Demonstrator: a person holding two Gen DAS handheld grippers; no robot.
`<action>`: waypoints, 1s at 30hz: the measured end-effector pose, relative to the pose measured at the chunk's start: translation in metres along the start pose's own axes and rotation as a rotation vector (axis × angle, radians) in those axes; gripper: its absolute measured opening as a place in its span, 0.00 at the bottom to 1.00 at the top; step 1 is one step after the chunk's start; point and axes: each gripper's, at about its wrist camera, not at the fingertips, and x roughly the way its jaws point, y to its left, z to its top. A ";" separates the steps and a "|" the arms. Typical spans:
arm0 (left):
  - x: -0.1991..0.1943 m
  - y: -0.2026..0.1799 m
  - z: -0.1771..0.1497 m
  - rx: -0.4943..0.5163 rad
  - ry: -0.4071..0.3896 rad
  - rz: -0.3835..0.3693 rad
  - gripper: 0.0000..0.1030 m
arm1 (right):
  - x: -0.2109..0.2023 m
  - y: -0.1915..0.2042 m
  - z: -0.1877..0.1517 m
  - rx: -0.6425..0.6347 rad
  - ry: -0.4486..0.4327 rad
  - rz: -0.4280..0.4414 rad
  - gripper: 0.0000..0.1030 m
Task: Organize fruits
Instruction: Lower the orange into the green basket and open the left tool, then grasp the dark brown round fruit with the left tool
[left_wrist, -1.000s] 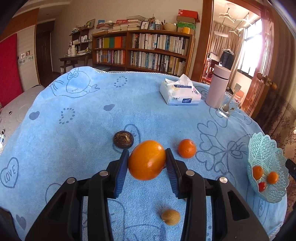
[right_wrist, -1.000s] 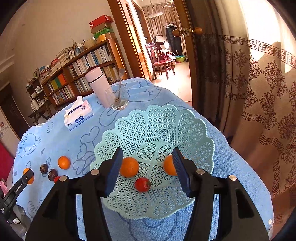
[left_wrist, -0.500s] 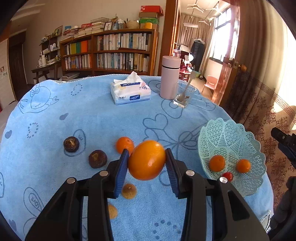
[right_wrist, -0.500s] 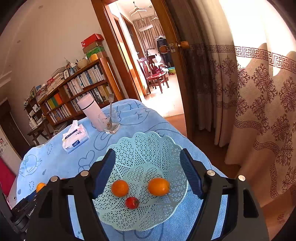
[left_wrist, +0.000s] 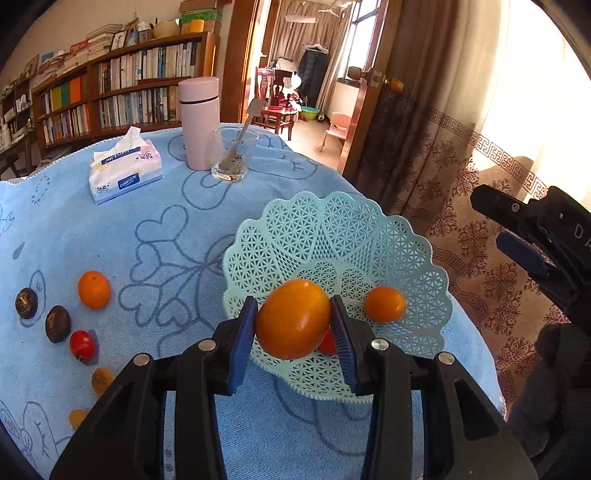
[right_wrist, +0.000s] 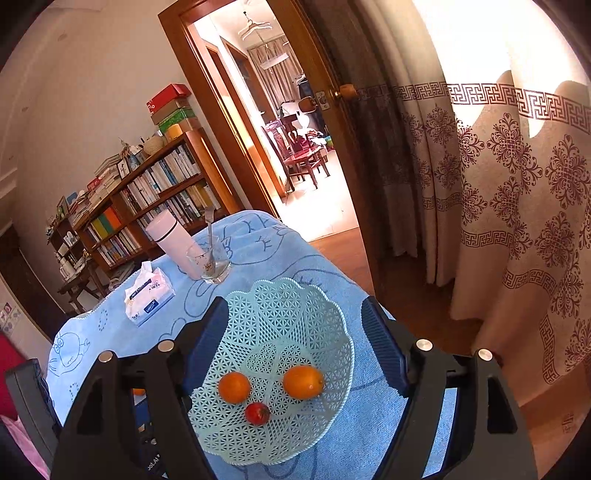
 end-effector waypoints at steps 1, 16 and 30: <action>0.001 -0.003 0.000 0.004 -0.001 -0.007 0.47 | 0.000 0.000 0.000 0.001 0.000 -0.001 0.74; -0.034 0.049 0.006 -0.073 -0.143 0.204 0.90 | -0.002 0.009 -0.007 -0.007 0.001 0.009 0.81; -0.065 0.157 0.002 -0.267 -0.141 0.419 0.92 | 0.004 0.020 -0.014 -0.037 0.027 0.030 0.83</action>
